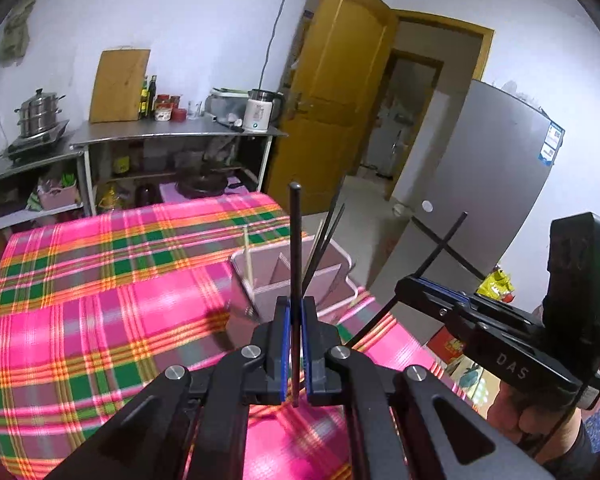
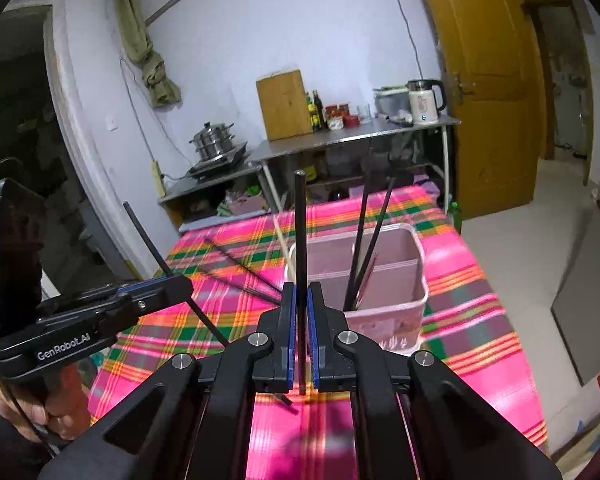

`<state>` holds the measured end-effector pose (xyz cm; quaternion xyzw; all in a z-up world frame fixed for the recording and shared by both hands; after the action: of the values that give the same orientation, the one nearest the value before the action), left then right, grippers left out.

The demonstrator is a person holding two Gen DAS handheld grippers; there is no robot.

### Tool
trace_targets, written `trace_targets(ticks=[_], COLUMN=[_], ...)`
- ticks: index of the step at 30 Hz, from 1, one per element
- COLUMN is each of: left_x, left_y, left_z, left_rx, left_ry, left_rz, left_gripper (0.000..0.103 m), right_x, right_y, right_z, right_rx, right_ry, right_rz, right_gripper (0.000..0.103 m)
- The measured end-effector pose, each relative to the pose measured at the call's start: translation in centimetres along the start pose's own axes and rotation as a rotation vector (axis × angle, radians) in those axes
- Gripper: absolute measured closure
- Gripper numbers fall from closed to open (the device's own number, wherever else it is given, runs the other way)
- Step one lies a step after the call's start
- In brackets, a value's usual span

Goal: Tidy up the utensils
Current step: 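Lower the held dark chopsticks with both tools into the caddy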

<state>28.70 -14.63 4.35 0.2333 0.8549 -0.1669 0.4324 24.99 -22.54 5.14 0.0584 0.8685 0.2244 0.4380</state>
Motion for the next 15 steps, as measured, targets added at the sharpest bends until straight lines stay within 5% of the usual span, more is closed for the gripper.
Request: trace_targets(ticks=[15], left_x=[-7.8], left_y=[3.5], left_z=[2.7], left_rx=[-0.050], left_ry=[-0.067], left_rz=[-0.008], left_gripper=[0.098], right_x=[-7.6], right_y=[0.6], right_z=[0.6], right_rx=[0.000], right_ry=[-0.126], right_rz=[-0.026], right_gripper=[0.098])
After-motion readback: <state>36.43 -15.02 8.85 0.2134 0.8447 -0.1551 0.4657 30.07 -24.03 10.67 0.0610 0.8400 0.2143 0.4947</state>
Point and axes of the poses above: each gripper's, at about its wrist camera, not at the fingertips, and z roughly the way its jaws point, y to its left, x to its underside, the point moved 9 cm from there along z, roughly the way its jaws point, and after that the axes turned 13 degrees about z, right-handed, at the moved point
